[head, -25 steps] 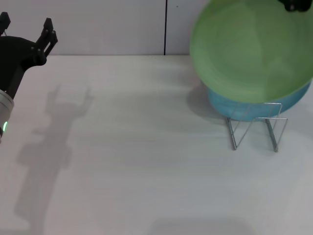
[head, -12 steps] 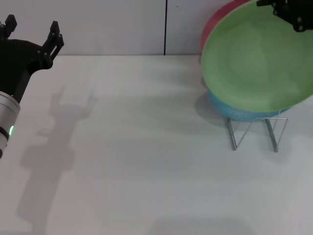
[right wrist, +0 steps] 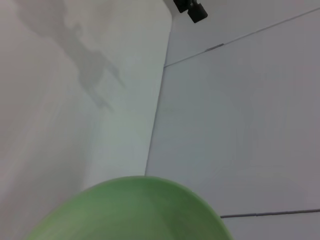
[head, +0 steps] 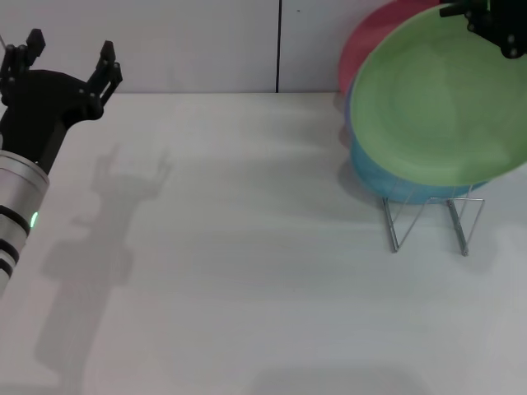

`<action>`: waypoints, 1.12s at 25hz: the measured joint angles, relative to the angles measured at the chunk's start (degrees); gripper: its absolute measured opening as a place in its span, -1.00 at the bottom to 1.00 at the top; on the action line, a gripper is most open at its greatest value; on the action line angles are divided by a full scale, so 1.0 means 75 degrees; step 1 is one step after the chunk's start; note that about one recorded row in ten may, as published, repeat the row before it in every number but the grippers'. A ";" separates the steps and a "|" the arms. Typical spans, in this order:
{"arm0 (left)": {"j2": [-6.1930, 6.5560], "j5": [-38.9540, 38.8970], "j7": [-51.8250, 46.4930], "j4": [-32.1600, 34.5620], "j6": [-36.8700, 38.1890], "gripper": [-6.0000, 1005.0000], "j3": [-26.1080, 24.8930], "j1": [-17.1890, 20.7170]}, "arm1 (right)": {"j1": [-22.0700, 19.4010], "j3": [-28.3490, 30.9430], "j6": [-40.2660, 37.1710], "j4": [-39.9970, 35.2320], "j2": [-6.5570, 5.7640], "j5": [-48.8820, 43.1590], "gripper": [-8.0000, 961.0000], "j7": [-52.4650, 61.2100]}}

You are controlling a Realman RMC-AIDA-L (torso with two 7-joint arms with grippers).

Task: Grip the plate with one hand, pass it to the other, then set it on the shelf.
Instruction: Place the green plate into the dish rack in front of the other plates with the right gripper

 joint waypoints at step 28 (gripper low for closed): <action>-0.0003 0.0001 -0.0252 0.0260 0.0019 0.69 0.0128 -0.0401 | -0.0624 -0.0046 0.0093 0.0417 0.0085 -0.0094 -0.94 -0.1130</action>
